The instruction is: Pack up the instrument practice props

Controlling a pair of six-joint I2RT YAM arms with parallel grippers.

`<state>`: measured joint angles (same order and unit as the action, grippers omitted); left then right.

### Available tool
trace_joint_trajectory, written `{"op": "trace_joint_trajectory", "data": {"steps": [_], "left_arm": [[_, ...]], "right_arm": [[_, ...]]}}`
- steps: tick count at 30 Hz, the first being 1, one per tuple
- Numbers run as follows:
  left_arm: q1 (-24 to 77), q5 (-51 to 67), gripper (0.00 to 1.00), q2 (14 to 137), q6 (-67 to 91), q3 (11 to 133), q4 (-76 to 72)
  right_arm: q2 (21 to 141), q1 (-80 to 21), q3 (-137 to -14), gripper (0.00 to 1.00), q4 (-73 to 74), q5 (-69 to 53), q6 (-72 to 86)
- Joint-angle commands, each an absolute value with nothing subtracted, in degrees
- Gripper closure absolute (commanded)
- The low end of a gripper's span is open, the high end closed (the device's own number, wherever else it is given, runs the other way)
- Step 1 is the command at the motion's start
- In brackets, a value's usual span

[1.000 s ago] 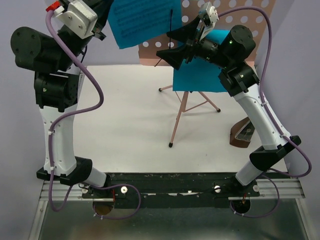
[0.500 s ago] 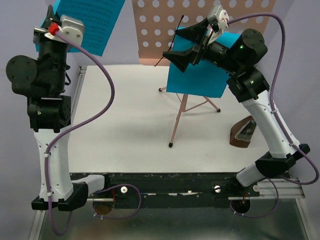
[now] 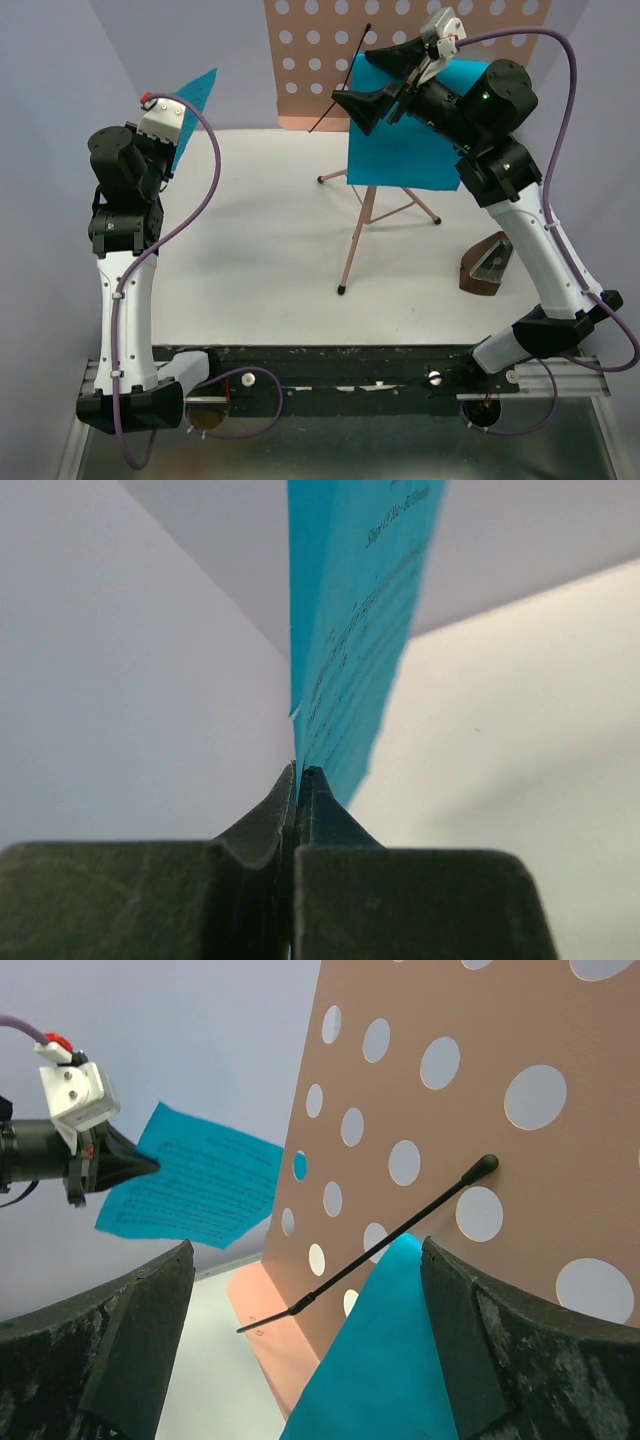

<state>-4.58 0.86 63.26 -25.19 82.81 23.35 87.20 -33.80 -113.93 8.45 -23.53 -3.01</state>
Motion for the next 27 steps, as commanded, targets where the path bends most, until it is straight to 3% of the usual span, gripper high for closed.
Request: {"op": "trace_joint_trajectory", "data": {"steps": [1,4,14,21,27], "left_arm": [[-6.2,13.3,1.0,60.0,-15.3,82.5,31.4],[-6.3,19.2,1.0,59.9,-13.5,82.8,36.5],[-6.9,21.2,1.0,58.4,-7.2,77.3,42.8],[-6.9,13.7,1.0,63.8,-15.7,70.1,41.8],[-7.5,1.1,1.0,71.7,-21.5,62.4,29.9]], "right_arm": [[85.9,-34.2,-114.6,0.0,8.5,-21.9,-3.6],[85.3,-34.2,-114.8,0.0,8.9,-22.1,-3.6],[79.3,-34.2,-111.4,0.0,10.2,-20.6,-9.0],[75.2,-34.2,-107.7,0.0,10.5,-17.2,-11.3],[69.5,-34.3,-101.5,0.0,16.0,-20.0,-15.2]]}}
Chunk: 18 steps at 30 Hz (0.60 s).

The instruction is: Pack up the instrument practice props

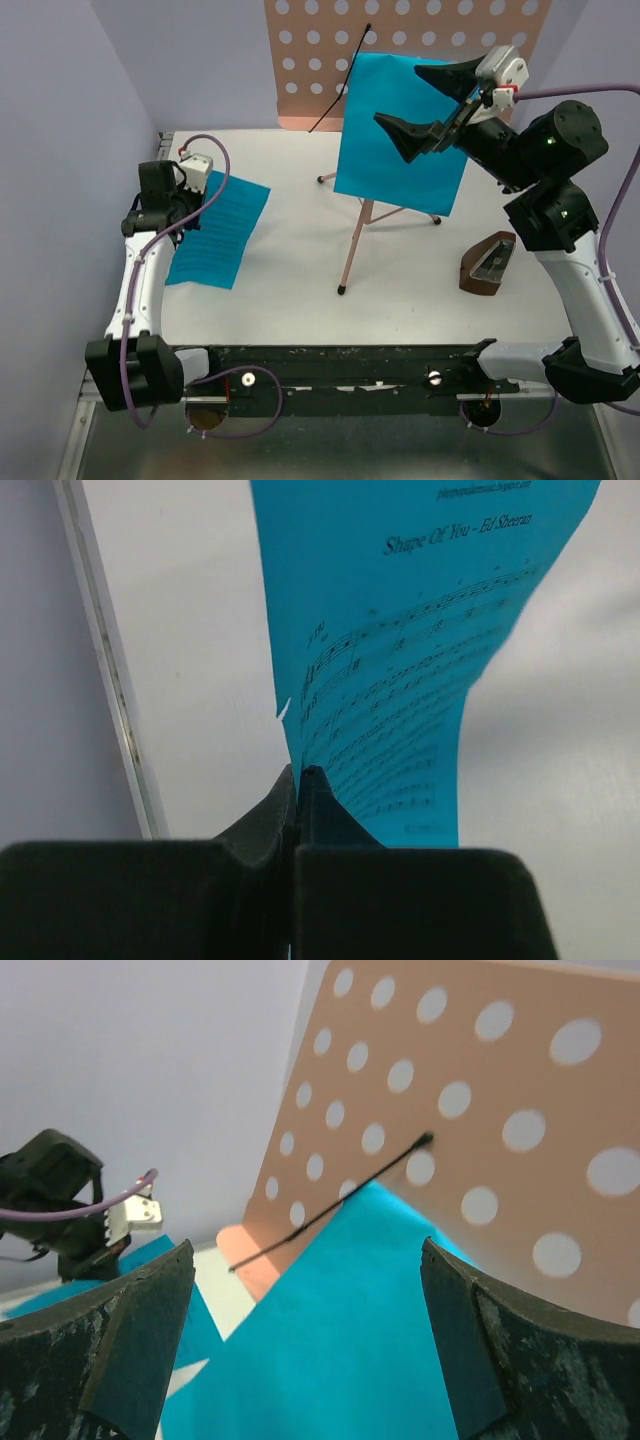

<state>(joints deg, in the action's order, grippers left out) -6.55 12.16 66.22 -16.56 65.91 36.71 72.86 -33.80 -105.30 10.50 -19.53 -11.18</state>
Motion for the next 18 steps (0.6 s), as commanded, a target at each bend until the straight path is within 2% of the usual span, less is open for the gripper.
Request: {"op": "trace_joint_trajectory", "data": {"steps": [1,6,11,18], "left_arm": [[-7.6,0.5,1.0,73.8,-21.2,62.8,29.5],[-8.5,-9.4,1.0,81.6,-18.8,62.3,25.4],[-9.8,-19.8,1.0,86.0,-20.6,60.2,20.0],[-10.3,-23.0,1.0,91.1,-21.8,59.9,18.5]], "right_arm": [[68.1,-34.1,-99.8,0.0,17.4,-19.4,-15.6],[61.4,-34.0,-92.9,0.0,26.5,-17.8,-18.3],[57.0,-33.8,-91.2,0.0,35.9,-13.9,-22.4],[54.6,-33.2,-93.9,0.0,44.9,-0.9,-31.6]]}}
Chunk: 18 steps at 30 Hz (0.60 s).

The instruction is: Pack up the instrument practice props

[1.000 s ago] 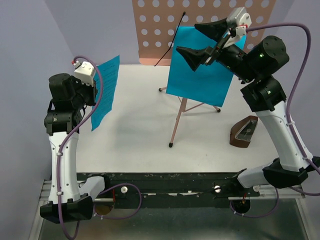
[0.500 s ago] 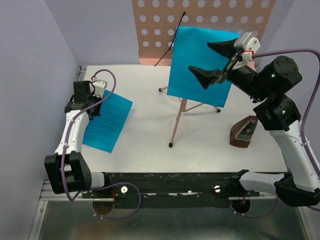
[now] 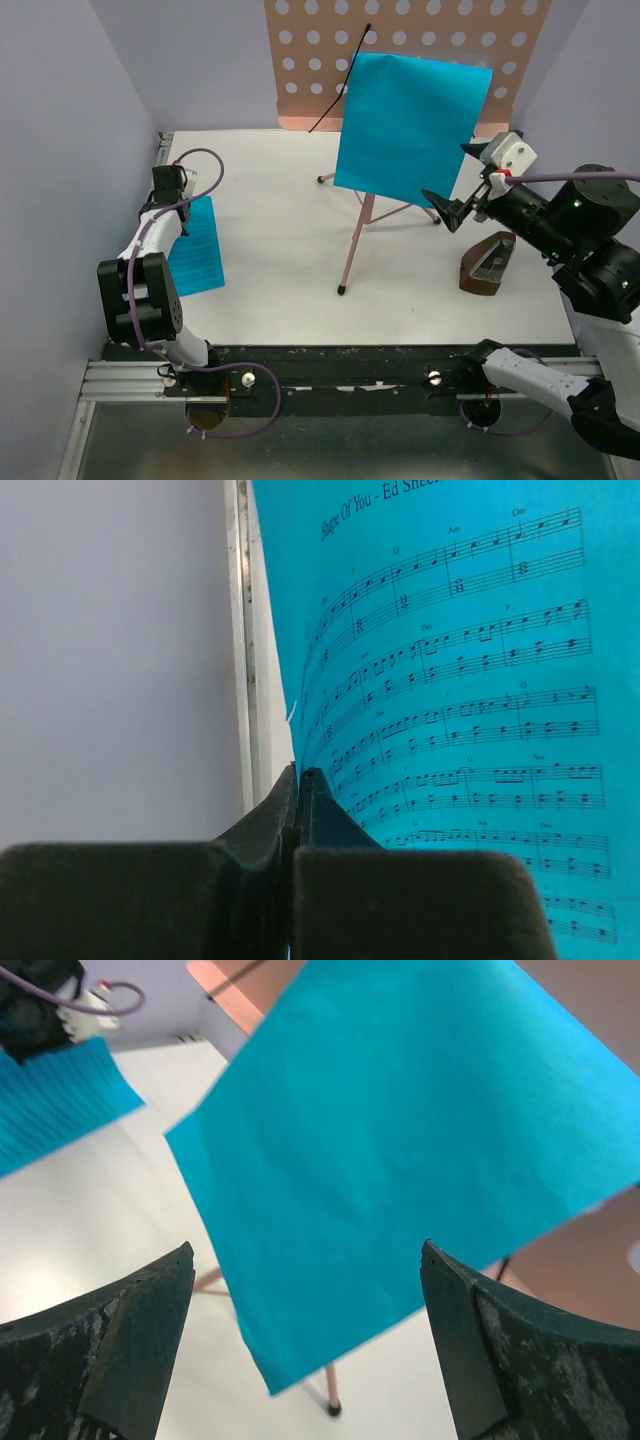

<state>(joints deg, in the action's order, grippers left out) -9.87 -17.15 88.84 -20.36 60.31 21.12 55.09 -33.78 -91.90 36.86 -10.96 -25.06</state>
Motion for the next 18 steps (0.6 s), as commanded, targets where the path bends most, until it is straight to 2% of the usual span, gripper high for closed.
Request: {"op": "trace_joint_trajectory", "data": {"steps": [1,7,8,10,13,18], "left_arm": [[-10.2,-23.4,1.0,91.9,-22.1,59.8,18.2],[-10.3,-23.5,1.0,96.8,-25.3,60.2,18.6],[-10.3,-23.1,0.94,97.4,-25.2,60.4,19.2],[-10.2,-22.6,0.73,98.0,-24.5,60.7,19.5],[-10.2,-22.7,0.52,98.7,-24.4,60.9,19.2],[-10.3,-23.1,0.36,99.0,-25.1,61.1,19.3]], "right_arm": [[54.3,-32.8,-93.7,0.0,45.2,-0.4,-32.3],[50.0,-27.4,-86.4,0.0,42.6,4.9,-40.7],[49.5,-25.3,-85.1,0.0,41.7,4.0,-41.8],[48.8,-21.3,-83.2,0.0,39.4,2.5,-43.5],[48.9,-15.6,-81.3,0.0,36.0,1.2,-46.5],[47.0,-11.8,-75.0,0.0,26.0,-4.6,-54.8]]}}
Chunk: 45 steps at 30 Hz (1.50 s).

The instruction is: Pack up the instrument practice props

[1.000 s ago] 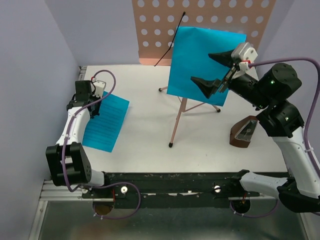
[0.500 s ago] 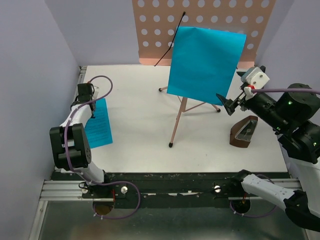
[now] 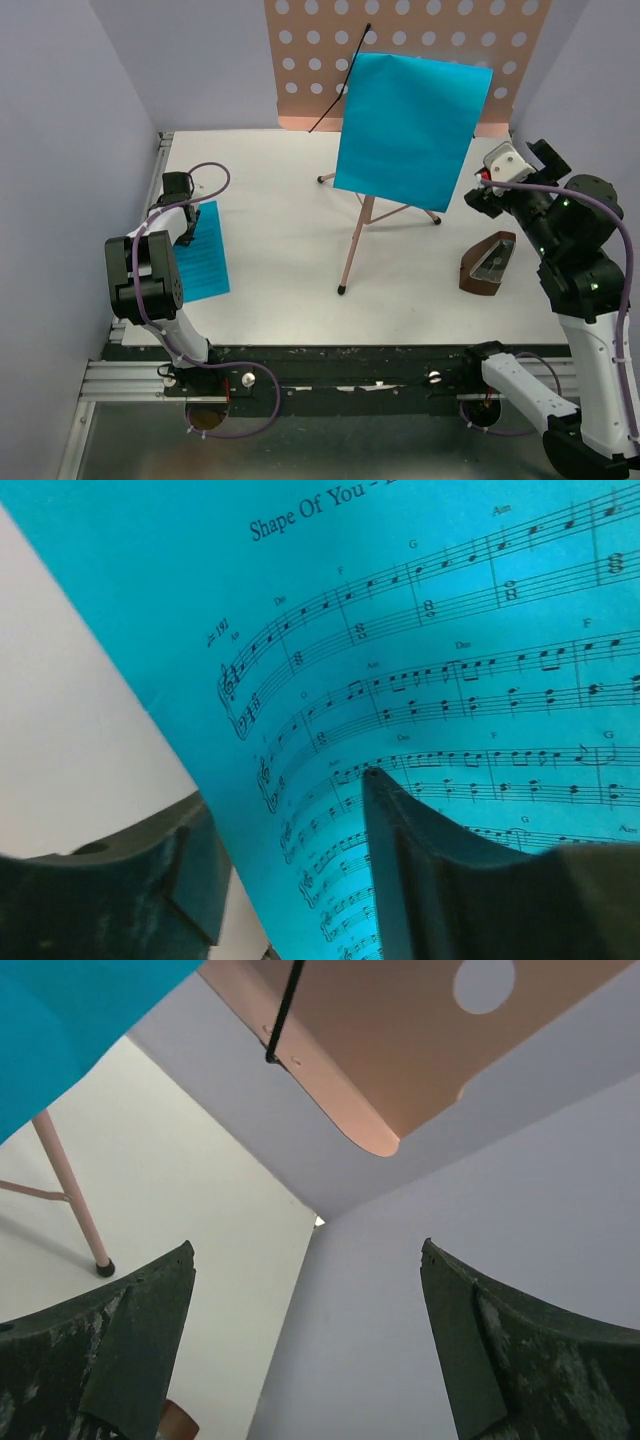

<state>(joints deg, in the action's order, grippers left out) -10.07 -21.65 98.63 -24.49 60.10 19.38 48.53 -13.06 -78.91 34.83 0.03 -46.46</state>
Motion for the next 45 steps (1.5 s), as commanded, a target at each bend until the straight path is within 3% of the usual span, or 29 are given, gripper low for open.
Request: {"op": "trace_joint_trajectory", "data": {"steps": [1,8,18,27,35,40,45], "left_arm": [[-10.2,-23.2,0.33,98.6,-25.2,61.2,19.5],[-10.2,-21.5,0.15,93.9,-24.9,62.2,23.7],[-9.8,-19.0,0.14,84.8,-22.1,65.0,31.0],[-8.1,-17.0,0.14,78.4,-21.9,65.7,30.8],[-6.4,-10.2,0.15,73.5,-19.8,67.0,32.0],[-5.0,-7.9,0.16,70.3,-19.0,68.1,33.2],[-3.3,-2.8,0.16,66.5,-16.4,68.7,33.4]], "right_arm": [[46.3,-11.8,-73.4,0.0,24.4,-6.0,-56.6],[42.8,-11.8,-63.8,0.0,11.2,-17.6,-69.7],[42.9,-11.9,-58.3,0.0,-3.9,-38.2,-84.9],[48.6,-12.4,-62.1,0.0,-9.4,-54.0,-93.6],[50.8,-13.6,-64.4,0.01,-5.3,-62.1,-98.3],[51.9,-14.1,-66.5,0.11,-5.3,-62.4,-97.5],[53.4,-14.7,-70.4,0.34,-6.6,-60.0,-96.4]]}}
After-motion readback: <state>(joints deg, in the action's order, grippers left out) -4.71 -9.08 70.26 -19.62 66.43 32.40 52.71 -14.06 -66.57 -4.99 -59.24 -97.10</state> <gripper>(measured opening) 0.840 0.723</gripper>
